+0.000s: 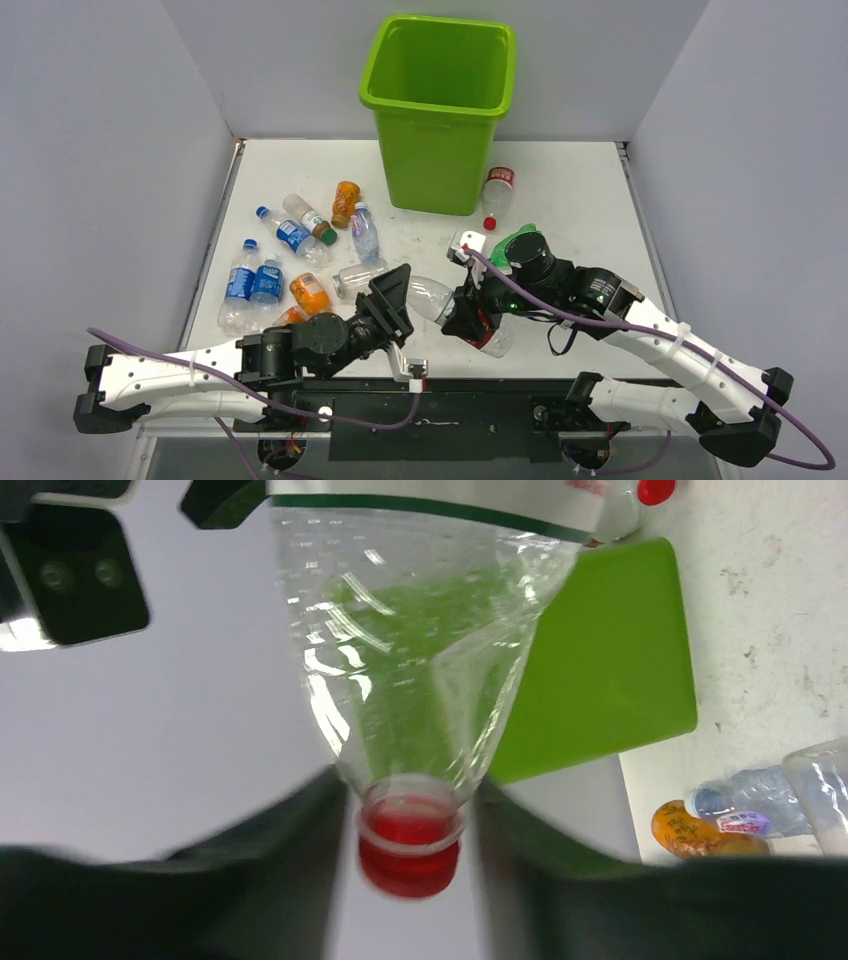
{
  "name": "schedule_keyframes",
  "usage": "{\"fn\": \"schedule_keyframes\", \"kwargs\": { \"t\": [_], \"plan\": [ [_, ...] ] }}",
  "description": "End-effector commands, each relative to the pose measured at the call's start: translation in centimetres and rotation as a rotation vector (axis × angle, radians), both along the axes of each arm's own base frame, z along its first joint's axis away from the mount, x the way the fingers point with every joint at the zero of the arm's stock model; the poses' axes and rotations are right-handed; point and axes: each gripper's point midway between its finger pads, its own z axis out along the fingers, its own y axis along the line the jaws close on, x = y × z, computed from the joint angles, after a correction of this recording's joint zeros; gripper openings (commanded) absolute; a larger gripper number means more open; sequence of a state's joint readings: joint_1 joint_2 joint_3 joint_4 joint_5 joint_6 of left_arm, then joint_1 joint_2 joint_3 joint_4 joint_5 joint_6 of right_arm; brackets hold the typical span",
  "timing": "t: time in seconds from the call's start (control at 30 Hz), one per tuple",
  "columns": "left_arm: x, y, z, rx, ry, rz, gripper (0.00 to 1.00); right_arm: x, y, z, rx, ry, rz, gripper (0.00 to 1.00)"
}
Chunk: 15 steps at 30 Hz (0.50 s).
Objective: Put the plastic bottles in the bin
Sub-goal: Place the plastic bottle in the trash bin.
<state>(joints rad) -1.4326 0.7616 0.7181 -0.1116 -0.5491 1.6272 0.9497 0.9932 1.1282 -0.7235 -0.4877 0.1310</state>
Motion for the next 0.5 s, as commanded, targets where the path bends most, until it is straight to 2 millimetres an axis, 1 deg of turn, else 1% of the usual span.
{"fn": "schedule_keyframes", "kwargs": {
  "t": [0.0, 0.03, 0.07, 0.1, 0.17, 0.2, 0.3, 0.33, 0.37, 0.4, 0.47],
  "plan": [
    [-0.4, 1.1, 6.2, -0.317, 0.021, -0.011, 0.64, 1.6, -0.3, 1.2, 0.018, -0.046, -0.081, 0.40],
    [-0.4, 1.2, 6.3, -0.332, 0.026, -0.012, 0.84, 1.8, -0.4, 1.6, 0.031, -0.055, -0.094, 0.38],
    [-0.5, 1.4, 6.5, -0.354, 0.034, -0.015, 0.99, 1.9, -0.4, 2.2, 0.053, -0.071, -0.107, 0.36],
    [-0.5, 1.6, 6.7, -0.383, 0.042, -0.016, 0.97, 2.3, -0.4, 3.1, 0.086, -0.096, -0.128, 0.35],
    [-0.4, 2.4, 7.3, -0.456, 0.058, -0.003, 0.96, 2.9, -1.0, 5.1, 0.166, -0.155, -0.187, 0.34],
    [-0.3, 2.7, 7.3, -0.493, 0.074, 0.008, 0.96, 3.2, -1.5, 6.5, 0.227, -0.196, -0.225, 0.35],
    [0.0, 3.6, 6.9, -0.639, 0.175, 0.036, 0.96, 3.7, -3.5, 9.5, 0.418, -0.302, -0.337, 0.35],
    [-0.1, 3.6, 6.3, -0.714, 0.264, 0.032, 0.96, 3.7, -4.0, 9.6, 0.471, -0.322, -0.358, 0.35],
    [-0.3, 3.5, 6.0, -0.749, 0.323, 0.025, 0.96, 3.5, -4.5, 10.3, 0.535, -0.347, -0.371, 0.35],
    [-0.7, 3.1, 5.9, -0.848, 0.463, 0.006, 0.96, 3.3, -4.9, 10.6, 0.587, -0.362, -0.380, 0.35],
    [-2.0, 1.9, 6.5, -1.024, 0.753, -0.057, 0.96, 3.1, -5.5, 11.1, 0.661, -0.389, -0.392, 0.36]
  ]
}}
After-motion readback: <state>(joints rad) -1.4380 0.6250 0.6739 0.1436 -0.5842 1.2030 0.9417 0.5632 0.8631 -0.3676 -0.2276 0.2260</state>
